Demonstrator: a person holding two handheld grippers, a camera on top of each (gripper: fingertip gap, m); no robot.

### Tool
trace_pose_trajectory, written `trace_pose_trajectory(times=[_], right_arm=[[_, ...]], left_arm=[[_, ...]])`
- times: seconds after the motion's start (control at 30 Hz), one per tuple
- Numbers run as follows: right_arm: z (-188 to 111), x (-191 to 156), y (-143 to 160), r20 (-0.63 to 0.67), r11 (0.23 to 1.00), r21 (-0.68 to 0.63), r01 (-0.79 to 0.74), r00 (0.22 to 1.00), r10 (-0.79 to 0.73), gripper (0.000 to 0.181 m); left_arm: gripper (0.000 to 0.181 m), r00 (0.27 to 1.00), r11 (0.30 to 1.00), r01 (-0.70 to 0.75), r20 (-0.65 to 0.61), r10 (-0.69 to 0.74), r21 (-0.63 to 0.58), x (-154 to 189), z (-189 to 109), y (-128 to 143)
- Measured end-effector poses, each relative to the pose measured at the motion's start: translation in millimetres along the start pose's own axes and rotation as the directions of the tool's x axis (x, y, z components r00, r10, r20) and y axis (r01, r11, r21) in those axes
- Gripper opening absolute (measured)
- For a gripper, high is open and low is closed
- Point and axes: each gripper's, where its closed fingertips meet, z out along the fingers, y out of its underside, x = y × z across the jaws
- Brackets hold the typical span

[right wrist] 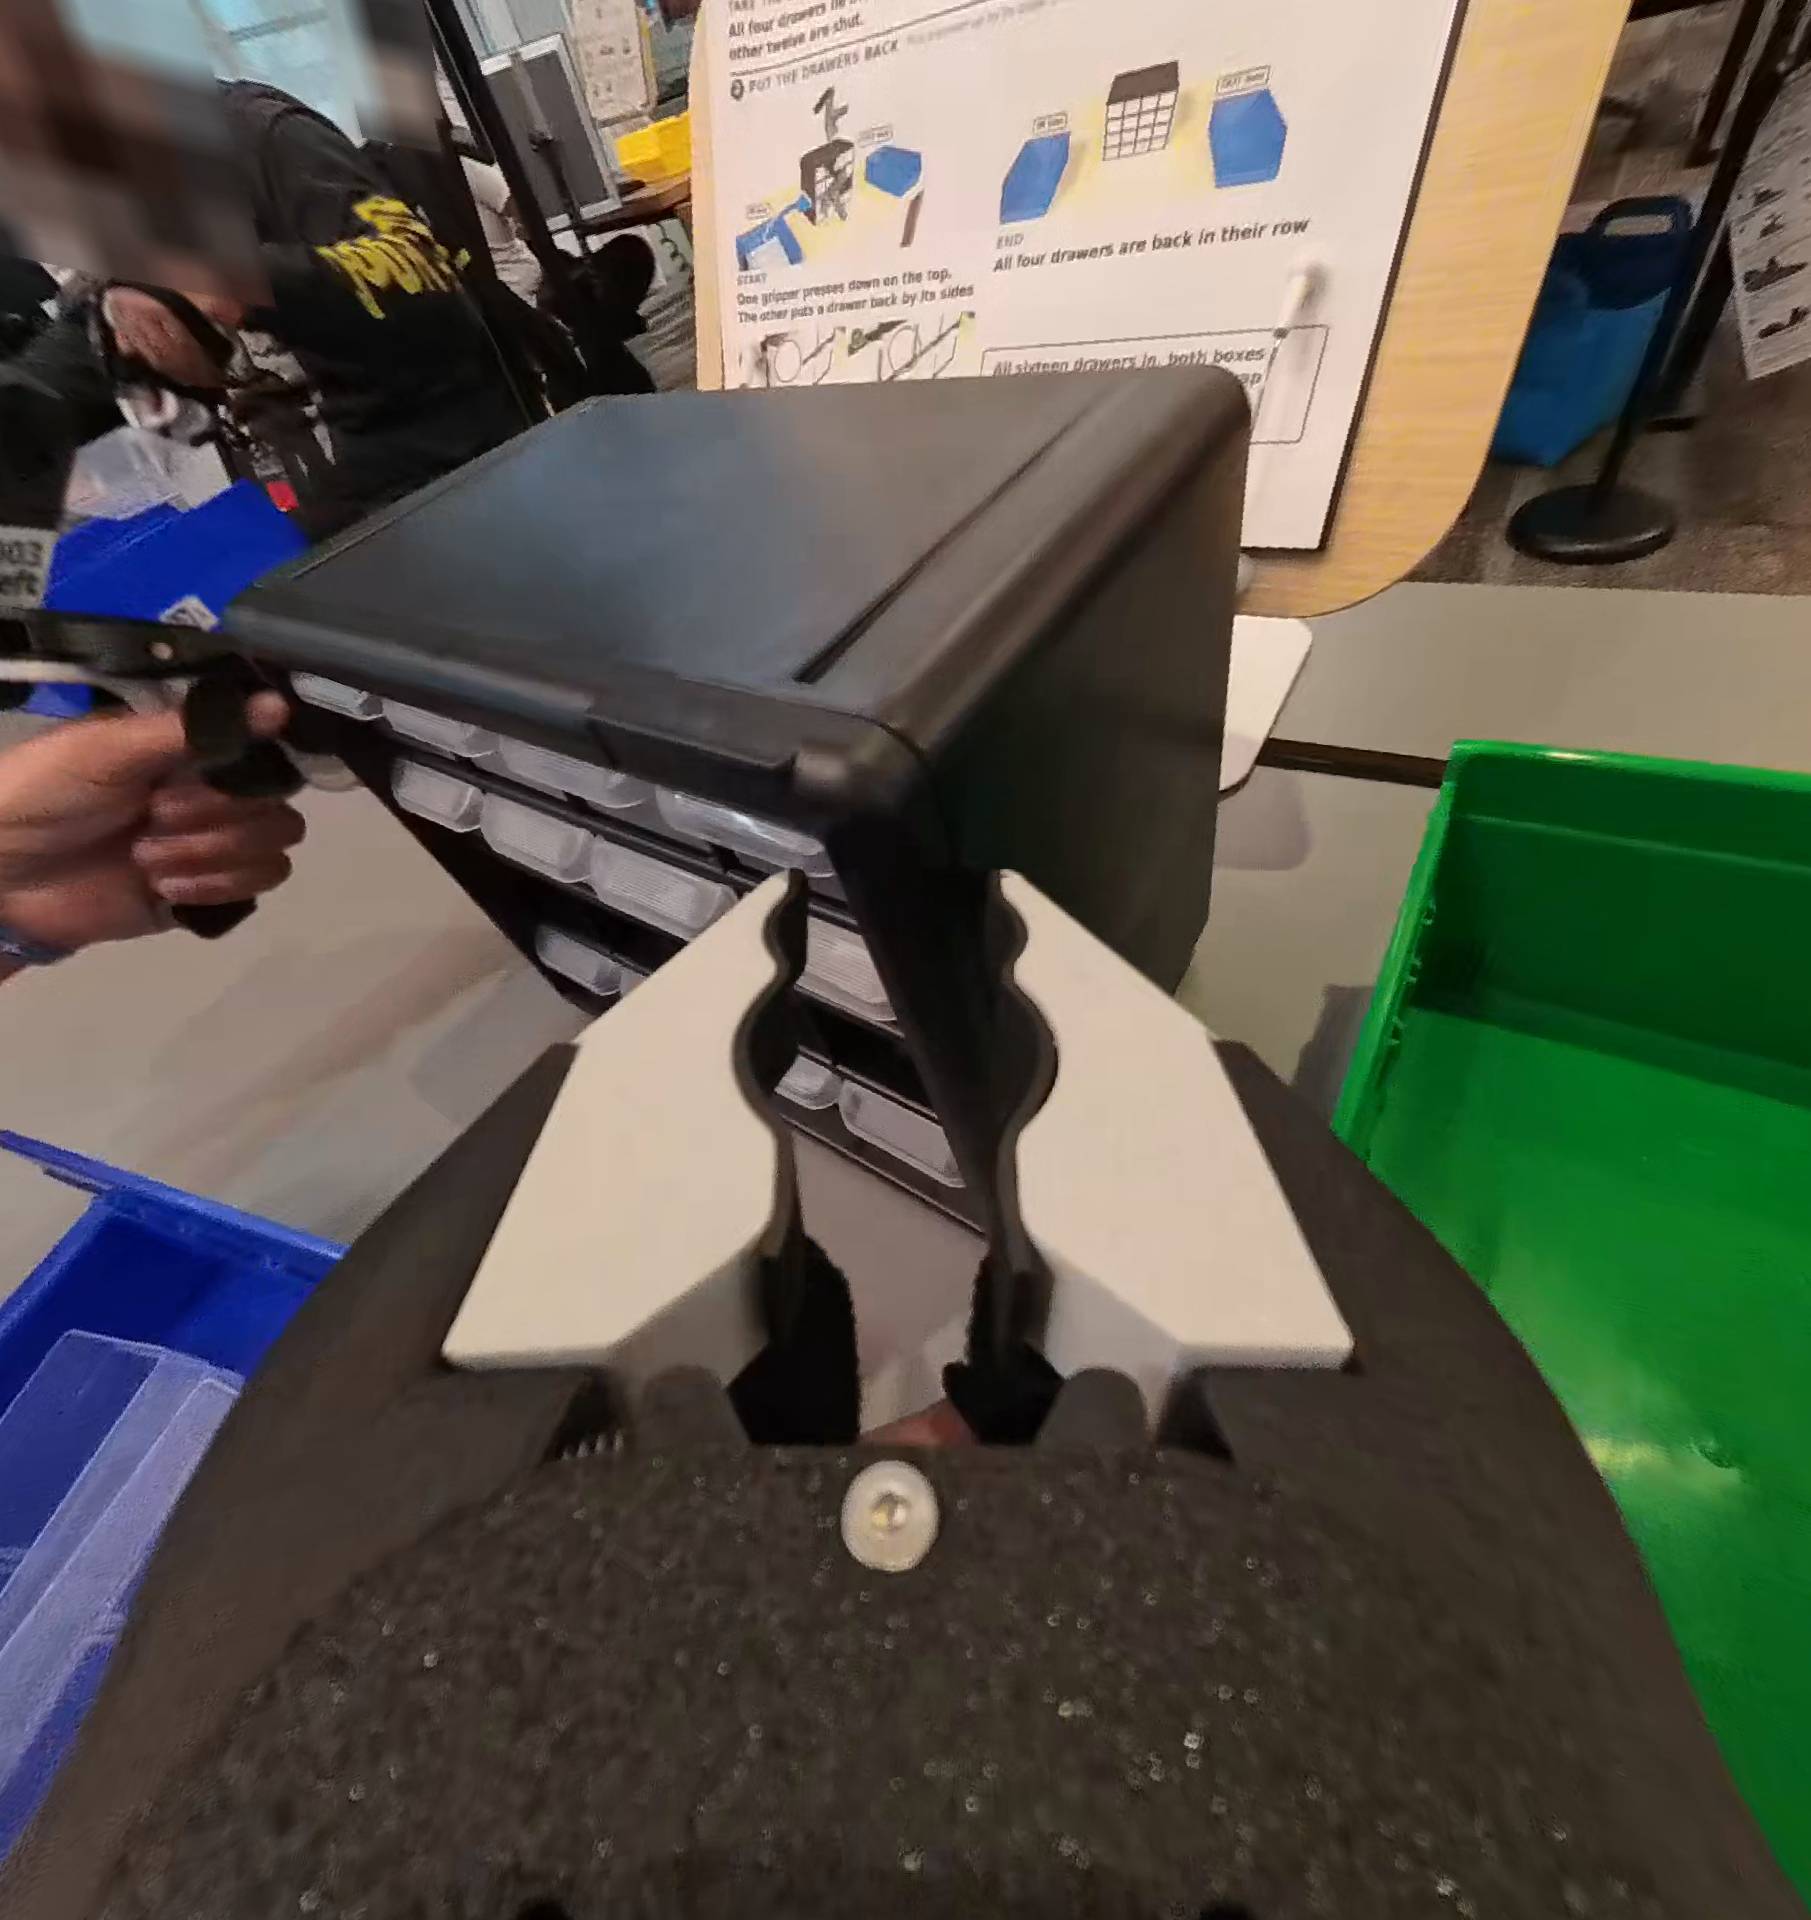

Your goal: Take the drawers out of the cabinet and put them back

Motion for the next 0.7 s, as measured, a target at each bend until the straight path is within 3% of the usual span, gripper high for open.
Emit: trace_pose_trajectory(times=[0.2,0.33,0.43,0.57,0.6,0.7], right_arm=[[4.1,7.5,0.5,0.011,1.000,-0.016,0.019,1.000,-0.019,0.027],[5.0,10.3,-1.1,0.049,0.999,-0.024,0.047,0.998,-0.045,0.027],[-7.2,14.0,-14.4,0.075,0.999,0.021,0.035,0.996,-0.037,0.034],[-8.3,10.2,-21.8,0.204,0.998,0.041,-0.052,0.978,0.043,0.043],[-7.0,1.6,-20.7,0.254,0.997,0.041,-0.058,0.966,0.046,0.043],[0.8,5.2,-15.8,0.206,0.997,0.047,-0.054,0.978,0.044,0.036]], left_arm=[[0.000,0.996,0.999,0.046,-0.074,-0.046,0.000,12.5,6.2,15.9],[0.000,0.999,1.000,-0.002,-0.032,0.002,0.020,11.5,8.1,12.9],[0.000,0.990,0.994,0.004,0.138,-0.020,0.113,-28.3,2.6,-20.6],[0.000,0.982,0.990,-0.053,0.185,0.029,0.128,-48.6,28.6,-62.2],[0.000,0.984,0.991,-0.056,0.175,0.033,0.124,-51.5,40.9,-72.9],[0.000,0.998,0.992,-0.036,0.053,0.030,0.123,-45.0,76.5,-104.9]])
